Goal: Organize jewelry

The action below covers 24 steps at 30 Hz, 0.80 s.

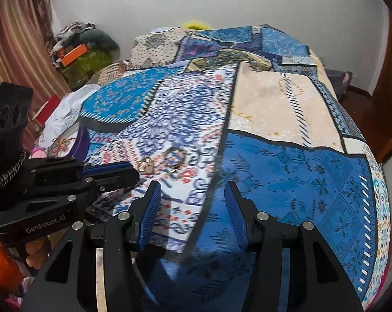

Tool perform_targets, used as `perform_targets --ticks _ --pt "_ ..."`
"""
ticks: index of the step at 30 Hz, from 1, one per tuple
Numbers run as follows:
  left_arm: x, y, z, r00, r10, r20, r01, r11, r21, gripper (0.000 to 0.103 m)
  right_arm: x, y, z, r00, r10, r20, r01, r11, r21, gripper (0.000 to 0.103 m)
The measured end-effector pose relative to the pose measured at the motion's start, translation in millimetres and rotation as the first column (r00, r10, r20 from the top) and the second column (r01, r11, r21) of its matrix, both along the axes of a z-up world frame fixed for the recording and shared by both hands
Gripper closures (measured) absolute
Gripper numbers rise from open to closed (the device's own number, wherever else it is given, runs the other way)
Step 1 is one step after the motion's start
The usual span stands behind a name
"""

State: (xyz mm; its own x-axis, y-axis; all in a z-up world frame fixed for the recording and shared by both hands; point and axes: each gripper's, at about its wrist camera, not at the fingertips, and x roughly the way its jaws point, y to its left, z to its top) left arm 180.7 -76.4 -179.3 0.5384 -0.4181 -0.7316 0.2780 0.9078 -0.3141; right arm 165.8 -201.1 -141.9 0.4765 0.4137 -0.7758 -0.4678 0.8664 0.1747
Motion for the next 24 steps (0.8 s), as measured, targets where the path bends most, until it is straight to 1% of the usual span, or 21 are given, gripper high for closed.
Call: perform_targets --ticks 6,13,21,23,24 --pt "-15 20 9 0.999 0.031 0.019 -0.031 0.999 -0.017 0.095 -6 19 0 0.999 0.05 0.017 -0.05 0.999 -0.016 0.057" --pt "-28 41 11 0.998 0.061 0.02 -0.061 0.998 -0.014 0.095 -6 38 0 0.995 0.103 0.0 -0.103 0.995 -0.003 0.072" --pt "-34 54 2 0.997 0.08 -0.006 -0.081 0.996 -0.024 0.095 -3 67 -2 0.987 0.163 0.007 -0.163 0.986 -0.044 0.074" --pt "-34 55 -1 0.997 0.081 -0.012 -0.081 0.996 -0.029 0.095 -3 73 -2 0.984 0.178 0.008 -0.177 0.983 -0.052 0.078" --pt "-35 56 -1 0.997 0.08 -0.014 -0.081 0.996 -0.033 0.095 -2 76 -4 0.983 0.185 0.006 -0.184 0.981 -0.059 0.081"
